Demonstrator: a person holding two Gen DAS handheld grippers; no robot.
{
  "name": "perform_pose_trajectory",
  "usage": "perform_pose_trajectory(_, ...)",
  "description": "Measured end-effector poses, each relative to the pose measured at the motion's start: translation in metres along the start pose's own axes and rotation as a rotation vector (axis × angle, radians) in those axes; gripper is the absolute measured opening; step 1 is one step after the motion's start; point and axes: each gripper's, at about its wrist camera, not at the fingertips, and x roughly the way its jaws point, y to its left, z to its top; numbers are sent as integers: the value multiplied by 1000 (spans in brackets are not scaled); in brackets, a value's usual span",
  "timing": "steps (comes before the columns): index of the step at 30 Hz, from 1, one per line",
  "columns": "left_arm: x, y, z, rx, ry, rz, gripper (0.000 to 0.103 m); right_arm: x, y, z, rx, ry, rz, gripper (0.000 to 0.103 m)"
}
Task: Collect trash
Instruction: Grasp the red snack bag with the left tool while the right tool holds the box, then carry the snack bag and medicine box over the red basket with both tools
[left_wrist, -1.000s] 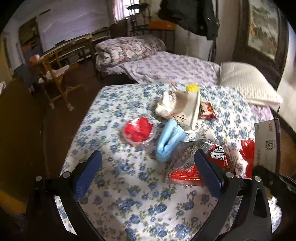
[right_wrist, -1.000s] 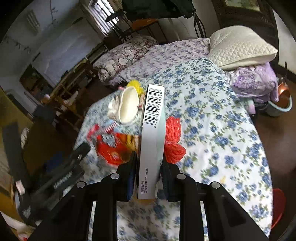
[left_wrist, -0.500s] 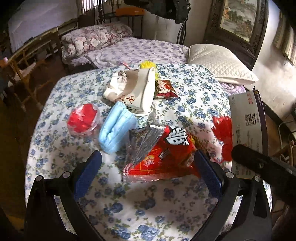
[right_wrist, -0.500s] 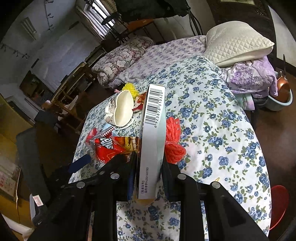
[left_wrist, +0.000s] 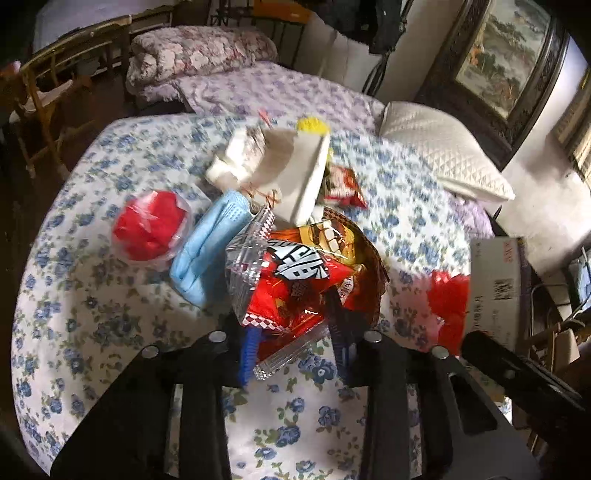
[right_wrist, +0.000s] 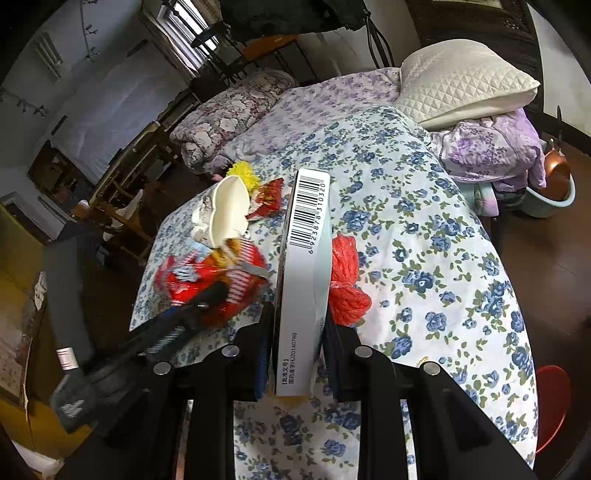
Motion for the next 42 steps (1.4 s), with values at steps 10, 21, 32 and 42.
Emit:
perform_pose_trajectory(10,-89,6,-19,-68,-175,-5,32,-7,4,1,-27,-35,37,26)
perform_pose_trajectory(21,-125,28,-44,-175,-226,-11,32,-9,30,-30,-173,61,123,31)
perform_pose_trajectory(32,-126,46,-46,-227,-218,-27,32,-20,54,-55,-297,39,33,31)
perform_pose_trajectory(42,-128,40,-44,-210,-223,-36,32,-20,71,-77,-423,83,24,51)
